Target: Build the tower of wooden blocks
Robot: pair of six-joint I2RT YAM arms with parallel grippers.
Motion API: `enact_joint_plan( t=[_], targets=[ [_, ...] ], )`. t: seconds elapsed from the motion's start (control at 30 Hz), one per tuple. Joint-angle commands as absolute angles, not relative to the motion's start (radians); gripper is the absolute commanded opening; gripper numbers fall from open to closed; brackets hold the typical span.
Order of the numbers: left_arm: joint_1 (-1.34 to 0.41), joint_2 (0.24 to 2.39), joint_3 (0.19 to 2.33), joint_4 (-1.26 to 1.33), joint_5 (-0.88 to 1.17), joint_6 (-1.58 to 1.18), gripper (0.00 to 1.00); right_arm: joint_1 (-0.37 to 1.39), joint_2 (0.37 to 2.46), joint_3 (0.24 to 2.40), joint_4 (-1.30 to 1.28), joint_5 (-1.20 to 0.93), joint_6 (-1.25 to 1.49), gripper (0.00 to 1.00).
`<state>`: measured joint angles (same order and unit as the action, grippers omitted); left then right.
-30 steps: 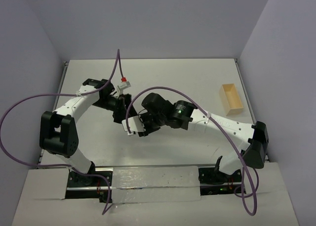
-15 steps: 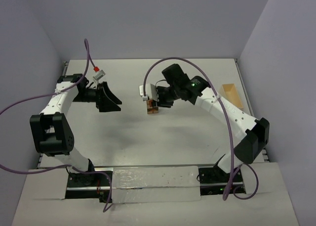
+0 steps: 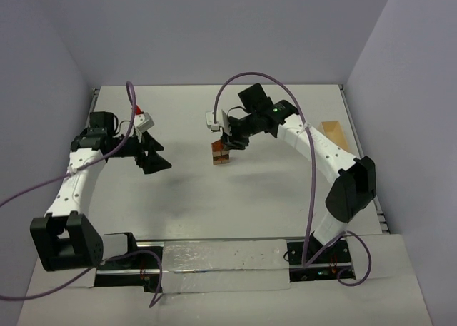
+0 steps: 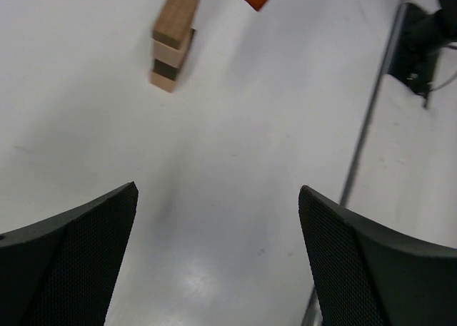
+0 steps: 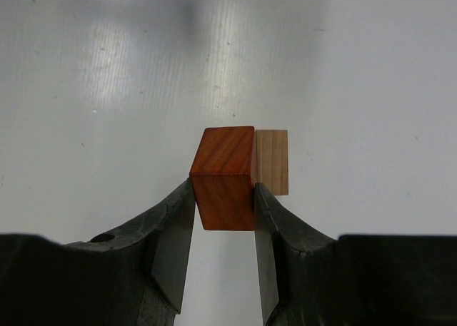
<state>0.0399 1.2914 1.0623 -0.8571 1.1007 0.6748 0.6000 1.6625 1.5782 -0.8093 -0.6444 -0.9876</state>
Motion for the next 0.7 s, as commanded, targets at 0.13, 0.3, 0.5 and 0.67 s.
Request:
enact_joint_plan(
  t=[0.13, 0.3, 0.5, 0.67],
  targets=[
    [0.038, 1.238, 1.05, -0.709, 0.979, 0.584, 0.99, 0.554, 1.768, 1.706, -0.847, -0.806, -1.027, 0.0],
    [0.025, 1.233, 1.052, -0.718, 0.993, 0.571, 0.99, 0.507, 1.87, 1.833, -0.938, -0.889, -1.022, 0.0],
    [0.01, 1.229, 1.057, -0.699, 0.996, 0.529, 0.99, 0.459, 1.882, 1.844, -0.963, -0.892, -1.058, 0.0],
    [-0.028, 1.228, 1.074, -0.679, 0.994, 0.495, 0.99, 0.374, 1.886, 1.806, -0.969, -0.853, -1.092, 0.0]
  ],
)
